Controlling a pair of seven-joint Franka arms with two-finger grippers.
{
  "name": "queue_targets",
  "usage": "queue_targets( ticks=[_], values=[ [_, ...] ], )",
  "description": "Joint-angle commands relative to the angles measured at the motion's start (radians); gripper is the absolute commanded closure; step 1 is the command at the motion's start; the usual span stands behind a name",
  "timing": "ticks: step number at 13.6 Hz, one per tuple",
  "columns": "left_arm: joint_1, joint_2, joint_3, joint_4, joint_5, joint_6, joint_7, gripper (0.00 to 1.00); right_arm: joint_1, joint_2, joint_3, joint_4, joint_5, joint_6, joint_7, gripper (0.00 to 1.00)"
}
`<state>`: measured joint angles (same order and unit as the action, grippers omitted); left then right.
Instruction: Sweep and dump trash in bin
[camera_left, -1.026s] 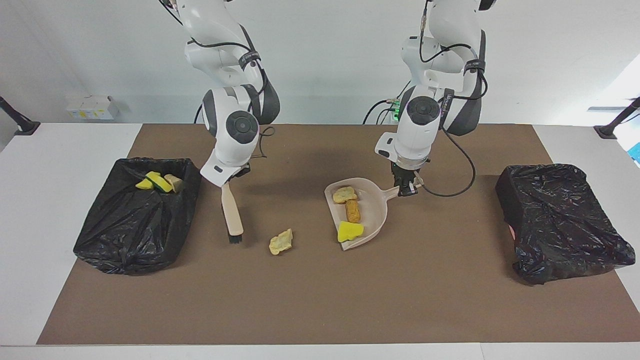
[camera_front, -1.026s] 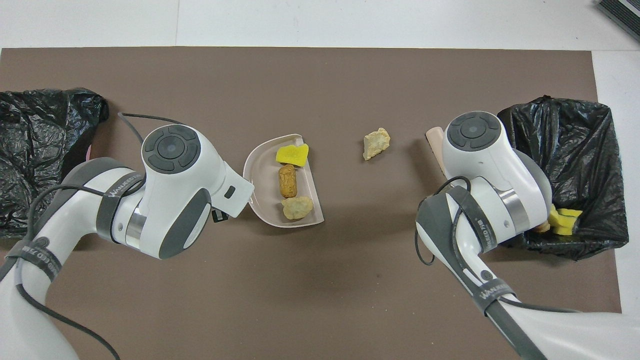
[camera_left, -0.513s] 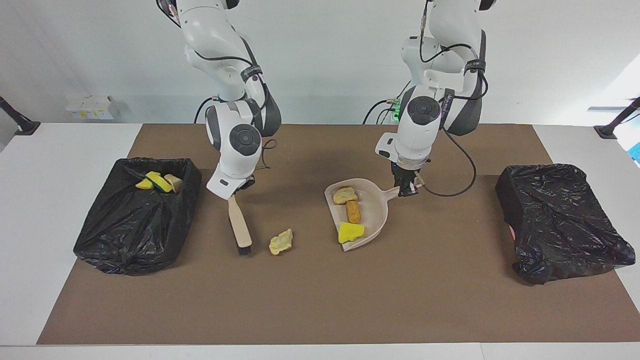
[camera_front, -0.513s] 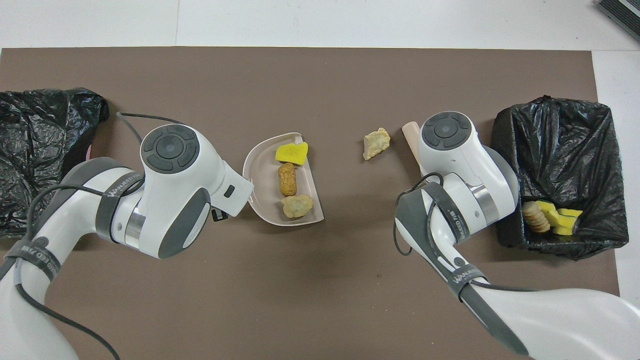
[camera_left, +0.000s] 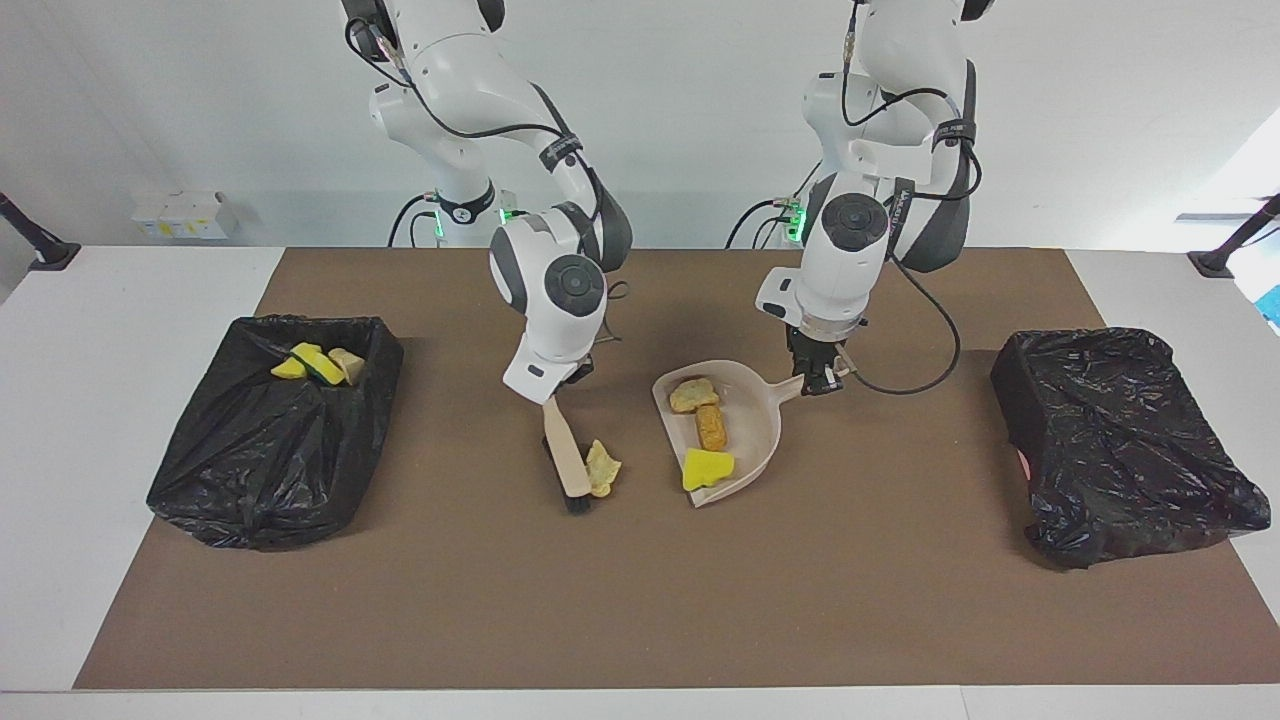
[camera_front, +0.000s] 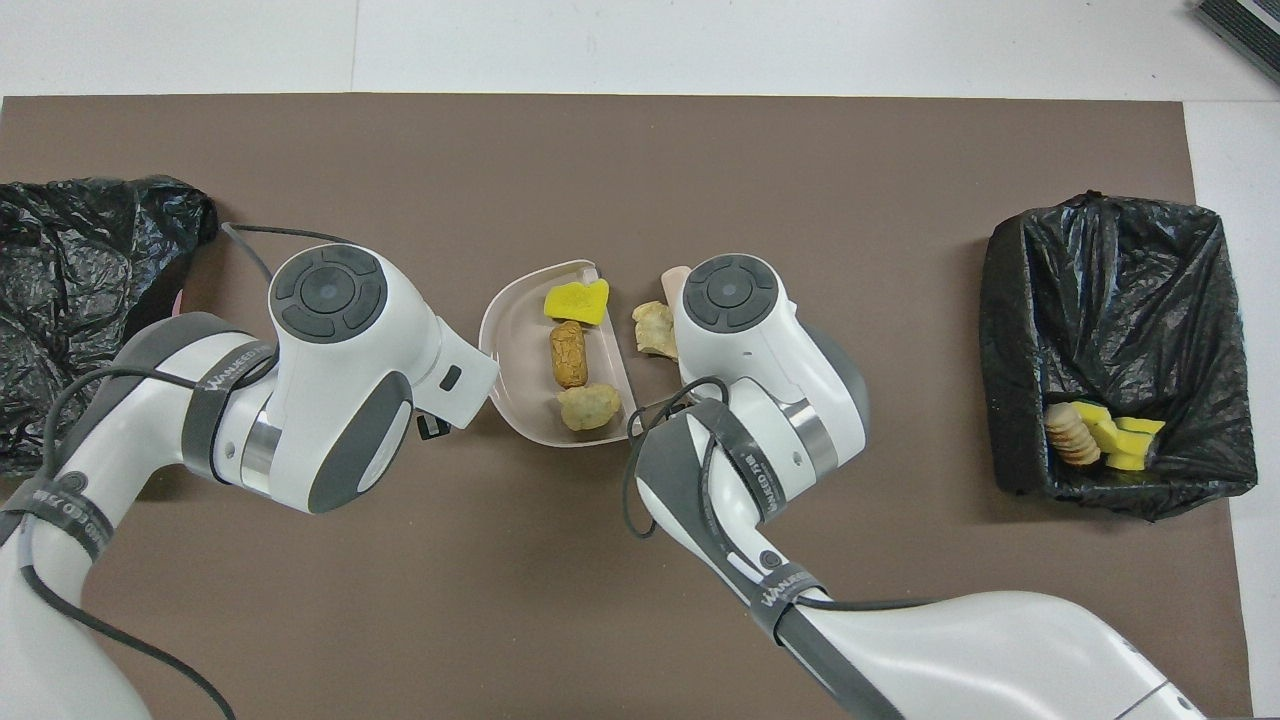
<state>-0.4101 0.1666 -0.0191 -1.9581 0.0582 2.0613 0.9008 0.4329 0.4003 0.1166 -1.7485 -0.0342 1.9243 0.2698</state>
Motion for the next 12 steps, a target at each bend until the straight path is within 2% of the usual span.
queue_targets(
  ticks=[1, 7, 10, 12],
  values=[
    [0.011, -0.016, -0.007, -0.010, 0.008, 0.013, -0.010, 1.00, 0.043, -0.003, 0.018, 0.006, 0.078, 0.039, 0.028, 1.00],
    [0.036, -0.019, -0.009, -0.022, 0.008, 0.007, 0.000, 1.00, 0.063, -0.032, 0.054, -0.013, 0.368, 0.007, 0.029, 1.00],
    [0.030, -0.021, -0.009, -0.022, 0.009, 0.000, 0.001, 1.00, 0.040, -0.089, 0.046, -0.013, 0.366, -0.101, 0.025, 1.00],
    [0.028, -0.022, -0.009, -0.024, 0.009, -0.003, 0.001, 1.00, -0.018, -0.147, 0.046, -0.013, 0.362, -0.192, 0.020, 1.00]
  ],
)
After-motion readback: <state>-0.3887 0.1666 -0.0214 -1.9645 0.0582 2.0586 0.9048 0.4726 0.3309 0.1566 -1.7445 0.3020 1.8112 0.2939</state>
